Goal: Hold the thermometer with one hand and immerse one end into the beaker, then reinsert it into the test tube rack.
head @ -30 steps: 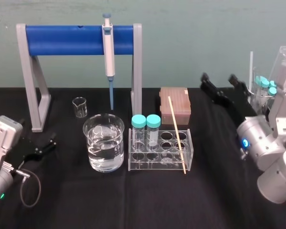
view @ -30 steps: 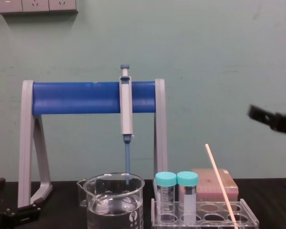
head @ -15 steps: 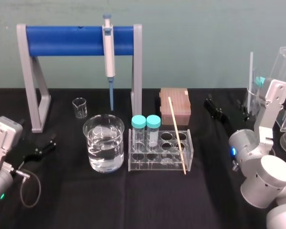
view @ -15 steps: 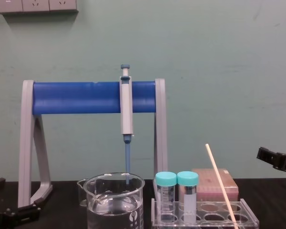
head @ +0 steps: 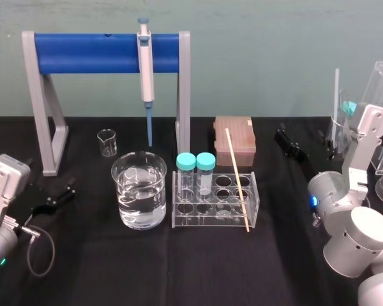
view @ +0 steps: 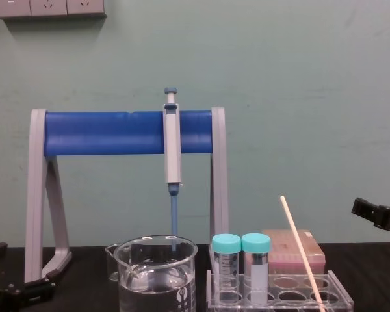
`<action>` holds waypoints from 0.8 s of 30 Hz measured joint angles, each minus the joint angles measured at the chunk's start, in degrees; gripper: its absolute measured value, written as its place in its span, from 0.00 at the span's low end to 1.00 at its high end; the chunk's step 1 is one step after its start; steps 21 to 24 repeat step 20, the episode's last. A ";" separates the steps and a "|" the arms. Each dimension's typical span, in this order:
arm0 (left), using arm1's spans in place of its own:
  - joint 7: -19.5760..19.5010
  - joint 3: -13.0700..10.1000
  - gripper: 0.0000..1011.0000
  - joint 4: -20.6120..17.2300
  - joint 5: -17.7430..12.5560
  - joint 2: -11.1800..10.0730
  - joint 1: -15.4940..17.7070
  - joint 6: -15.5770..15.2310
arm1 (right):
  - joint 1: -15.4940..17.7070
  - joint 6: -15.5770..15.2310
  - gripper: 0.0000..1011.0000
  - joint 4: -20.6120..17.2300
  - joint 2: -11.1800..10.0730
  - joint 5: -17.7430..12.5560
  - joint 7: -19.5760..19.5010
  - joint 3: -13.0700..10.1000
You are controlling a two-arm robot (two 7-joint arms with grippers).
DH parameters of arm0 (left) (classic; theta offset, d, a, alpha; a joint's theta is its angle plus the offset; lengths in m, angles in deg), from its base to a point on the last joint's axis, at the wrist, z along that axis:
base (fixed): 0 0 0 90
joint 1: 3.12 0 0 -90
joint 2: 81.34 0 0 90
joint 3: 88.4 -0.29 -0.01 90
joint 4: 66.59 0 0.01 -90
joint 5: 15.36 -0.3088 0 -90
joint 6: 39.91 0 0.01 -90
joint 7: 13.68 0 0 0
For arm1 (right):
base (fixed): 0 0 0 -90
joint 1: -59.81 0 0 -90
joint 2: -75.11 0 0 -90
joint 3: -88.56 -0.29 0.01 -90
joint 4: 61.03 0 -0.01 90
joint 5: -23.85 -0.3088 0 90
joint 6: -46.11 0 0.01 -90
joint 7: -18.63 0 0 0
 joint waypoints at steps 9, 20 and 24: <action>0.00 0.00 0.99 0.00 0.00 0.00 0.00 0.00 | 0.05 0.06 0.99 -0.08 -0.04 -0.04 0.06 0.00; 0.00 0.00 0.99 0.00 0.00 0.00 0.00 0.00 | 0.09 0.14 0.99 -0.15 -0.09 -0.04 0.07 0.00; 0.00 0.00 0.99 0.00 0.00 0.00 0.00 0.00 | 0.09 0.14 0.99 -0.15 -0.09 -0.04 0.07 0.00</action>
